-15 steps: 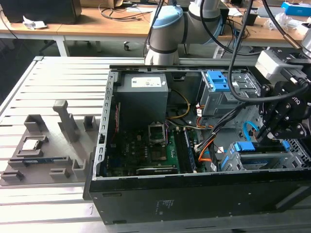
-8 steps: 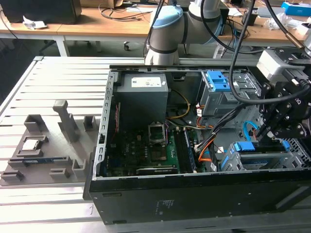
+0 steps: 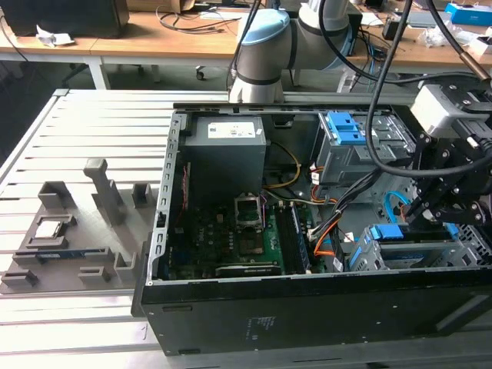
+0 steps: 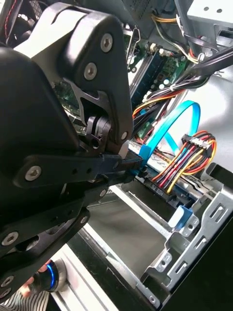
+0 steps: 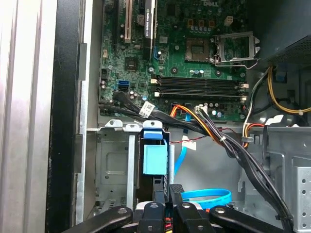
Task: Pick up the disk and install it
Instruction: 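Insert the second disk wire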
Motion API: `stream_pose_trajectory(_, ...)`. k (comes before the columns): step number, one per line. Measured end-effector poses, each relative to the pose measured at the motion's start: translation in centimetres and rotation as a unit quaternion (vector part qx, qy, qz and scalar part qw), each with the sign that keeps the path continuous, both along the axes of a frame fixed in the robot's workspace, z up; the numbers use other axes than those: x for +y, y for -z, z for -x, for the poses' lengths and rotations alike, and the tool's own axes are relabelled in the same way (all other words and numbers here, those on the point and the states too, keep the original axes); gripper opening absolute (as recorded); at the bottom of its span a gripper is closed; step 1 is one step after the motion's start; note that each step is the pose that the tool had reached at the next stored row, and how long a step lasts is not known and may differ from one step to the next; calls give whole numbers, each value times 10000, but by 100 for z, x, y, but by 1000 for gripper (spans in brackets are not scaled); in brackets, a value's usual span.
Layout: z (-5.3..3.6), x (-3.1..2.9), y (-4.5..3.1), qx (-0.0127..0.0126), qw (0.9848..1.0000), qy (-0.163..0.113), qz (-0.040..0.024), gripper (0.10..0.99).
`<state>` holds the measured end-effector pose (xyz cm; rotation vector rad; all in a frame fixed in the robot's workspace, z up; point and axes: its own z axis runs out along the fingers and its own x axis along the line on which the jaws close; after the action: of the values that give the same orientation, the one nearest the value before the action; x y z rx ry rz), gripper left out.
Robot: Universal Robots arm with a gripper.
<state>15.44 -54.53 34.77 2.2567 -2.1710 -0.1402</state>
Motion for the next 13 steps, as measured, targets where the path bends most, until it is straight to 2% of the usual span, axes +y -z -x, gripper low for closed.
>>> stream_pose_trajectory(4, -1, -34, 1, 0, 10000, 0, -1, 161)
stream_pose_trajectory(7, -40, -35, 1, 2, 10000, 0, 0, 161)
stream_pose_trajectory(13, -43, -43, 30, 0, 10000, 0, 0, 161)
